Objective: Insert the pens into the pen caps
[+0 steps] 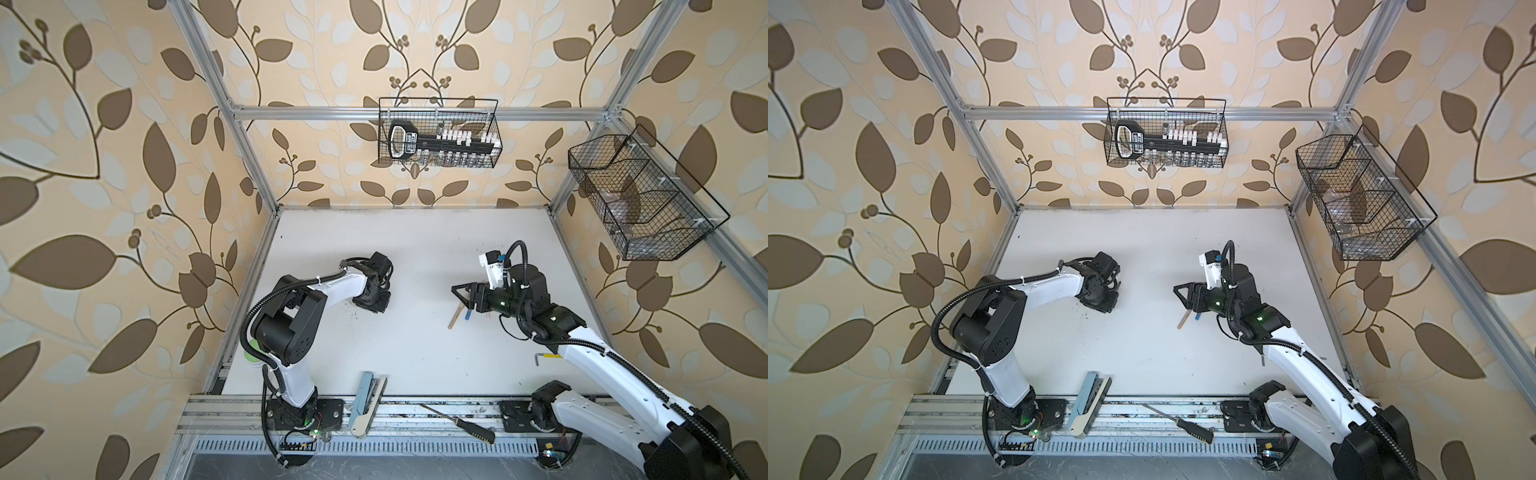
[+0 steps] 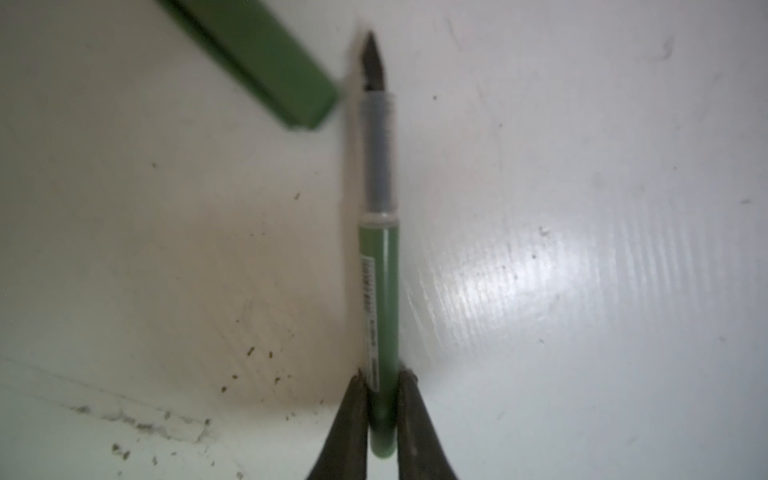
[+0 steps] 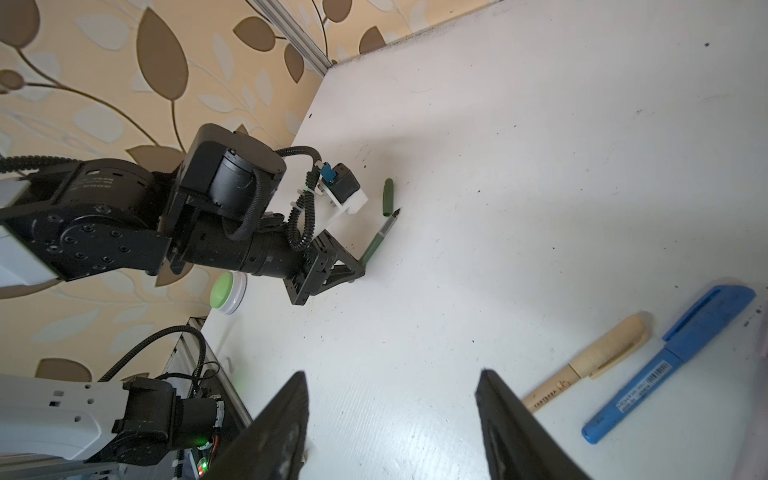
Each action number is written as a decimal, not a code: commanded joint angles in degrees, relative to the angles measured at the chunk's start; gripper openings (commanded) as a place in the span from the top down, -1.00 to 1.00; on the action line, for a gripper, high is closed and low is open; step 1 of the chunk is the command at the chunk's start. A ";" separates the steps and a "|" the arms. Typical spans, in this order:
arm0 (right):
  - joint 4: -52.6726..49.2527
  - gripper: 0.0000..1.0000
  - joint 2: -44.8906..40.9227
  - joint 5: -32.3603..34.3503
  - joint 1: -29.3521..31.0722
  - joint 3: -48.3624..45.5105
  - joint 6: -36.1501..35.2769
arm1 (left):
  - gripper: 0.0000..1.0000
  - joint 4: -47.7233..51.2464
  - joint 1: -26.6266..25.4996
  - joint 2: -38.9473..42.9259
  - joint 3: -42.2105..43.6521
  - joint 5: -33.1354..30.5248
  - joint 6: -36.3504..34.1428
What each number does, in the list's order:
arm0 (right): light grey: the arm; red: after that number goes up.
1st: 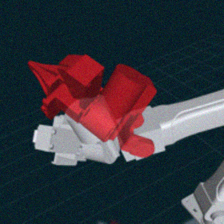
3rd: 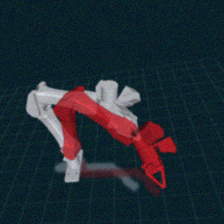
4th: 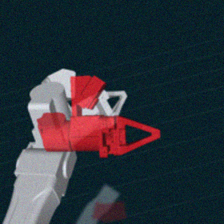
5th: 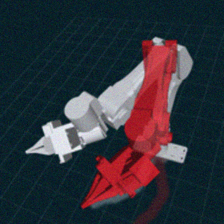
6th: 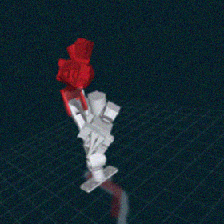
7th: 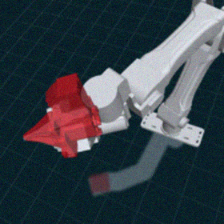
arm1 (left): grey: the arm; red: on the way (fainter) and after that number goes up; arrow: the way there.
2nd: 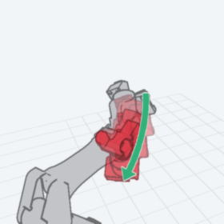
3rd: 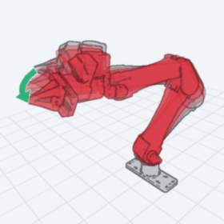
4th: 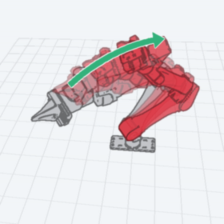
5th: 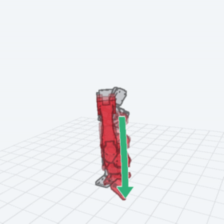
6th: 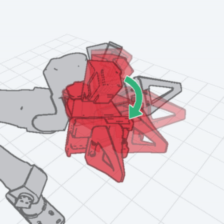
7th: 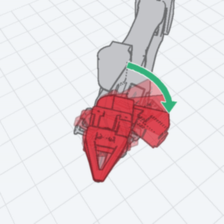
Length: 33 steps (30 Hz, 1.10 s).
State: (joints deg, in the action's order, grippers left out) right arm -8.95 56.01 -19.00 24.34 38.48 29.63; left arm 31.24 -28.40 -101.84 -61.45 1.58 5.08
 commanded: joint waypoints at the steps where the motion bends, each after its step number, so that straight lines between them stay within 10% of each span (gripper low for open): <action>1: 1.25 -0.30 1.21 2.27 0.92 1.49 1.74 | 0.85 0.18 0.54 -1.31 -1.22 3.73 -1.33; 16: 21.71 -0.30 21.58 1.86 10.79 -2.44 14.40 | 0.91 -11.38 -4.56 14.07 8.07 19.36 3.08; 33: 37.50 -0.22 33.76 -3.32 11.35 0.71 20.29 | 0.83 -16.14 -9.69 21.68 11.11 20.30 6.46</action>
State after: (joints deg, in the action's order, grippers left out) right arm 25.15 88.97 -20.88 35.51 37.30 48.36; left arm 17.26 -37.23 -82.67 -50.33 20.67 10.98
